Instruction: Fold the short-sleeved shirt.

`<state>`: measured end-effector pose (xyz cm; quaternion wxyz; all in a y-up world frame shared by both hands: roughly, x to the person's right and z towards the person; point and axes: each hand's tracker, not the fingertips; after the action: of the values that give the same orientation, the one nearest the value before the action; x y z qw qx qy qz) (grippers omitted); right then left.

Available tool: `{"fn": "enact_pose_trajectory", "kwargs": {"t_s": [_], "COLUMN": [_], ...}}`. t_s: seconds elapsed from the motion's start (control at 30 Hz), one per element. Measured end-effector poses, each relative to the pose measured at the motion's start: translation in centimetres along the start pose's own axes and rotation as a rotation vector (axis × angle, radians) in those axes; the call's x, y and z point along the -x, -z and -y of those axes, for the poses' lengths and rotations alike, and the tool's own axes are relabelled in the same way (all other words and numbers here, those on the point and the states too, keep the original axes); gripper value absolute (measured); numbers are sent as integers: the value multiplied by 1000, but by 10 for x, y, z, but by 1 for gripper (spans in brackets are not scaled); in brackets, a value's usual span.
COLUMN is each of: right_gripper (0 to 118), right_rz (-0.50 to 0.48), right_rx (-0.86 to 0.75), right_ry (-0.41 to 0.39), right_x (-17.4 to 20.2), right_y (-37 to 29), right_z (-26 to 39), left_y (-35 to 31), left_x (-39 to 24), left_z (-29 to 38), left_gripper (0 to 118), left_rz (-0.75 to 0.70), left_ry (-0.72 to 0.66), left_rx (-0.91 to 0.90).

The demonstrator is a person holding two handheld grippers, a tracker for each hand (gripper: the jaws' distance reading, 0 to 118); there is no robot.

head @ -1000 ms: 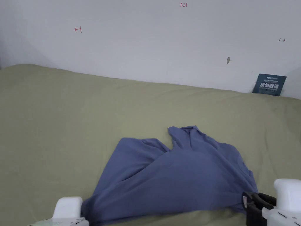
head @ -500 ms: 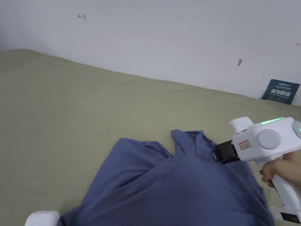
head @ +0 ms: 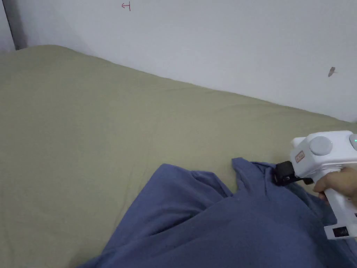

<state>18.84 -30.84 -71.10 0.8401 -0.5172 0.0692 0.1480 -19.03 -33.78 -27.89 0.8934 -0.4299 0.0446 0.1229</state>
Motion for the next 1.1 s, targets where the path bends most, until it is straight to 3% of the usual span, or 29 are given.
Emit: {"fn": "enact_pose_trajectory", "kwargs": {"t_s": [0.03, 0.07, 0.1, 0.13, 0.23, 0.3, 0.43, 0.53, 0.63, 0.73, 0.8, 0.9, 1.1], "right_gripper": [11, 6, 5, 5, 5, 5, 5, 5, 5, 5, 5, 5, 5], "right_rz": [-63, -127, -120, -17, -87, -44, -118, -62, -100, -99, -47, -83, -35], "right_rx": [26, -11, -37, -65, -115, -206, -263, -361, -468, -500, -550, -584, -699], "right_ry": [24, 63, 76, 63, 82, 75, 115, 87, 131, 132, 106, 140, 159], "right_x": [0, 0, 3, 10, 11, 14, 2, -4, -16, -25, -28, -37, -51], "right_y": [0, -3, -6, -13, -26, -43, -79, -114, -152, -180, -199, -225, -288], "right_z": [2, 6, 9, 12, 16, 20, 22, 27, 38, 44, 48, 51, 48], "left_y": [-1, -1, -1, -1, -3, -3, -6, -9, -17, -26, -34, -49, -76], "left_x": [0, 0, 0, 0, -1, 1, 2, 1, -1, -5, -8, -16, -32], "left_z": [0, 0, 0, -1, -1, -1, -3, -7, -17, -38, -55, -86, -164], "left_gripper": [8, 8, 8, 8, 8, 8, 8, 8, 8, 8, 8, 8, 8], "left_rz": [3, 6, 6, 7, 11, 17, 27, 35, 53, 72, 88, 112, 132], "left_ry": [-10, -14, -11, -9, -11, -23, -31, -24, -12, 9, 19, 48, 120], "left_rx": [-3, -5, -5, -6, -8, -9, -9, -11, -49, -103, -140, -216, -352]}}
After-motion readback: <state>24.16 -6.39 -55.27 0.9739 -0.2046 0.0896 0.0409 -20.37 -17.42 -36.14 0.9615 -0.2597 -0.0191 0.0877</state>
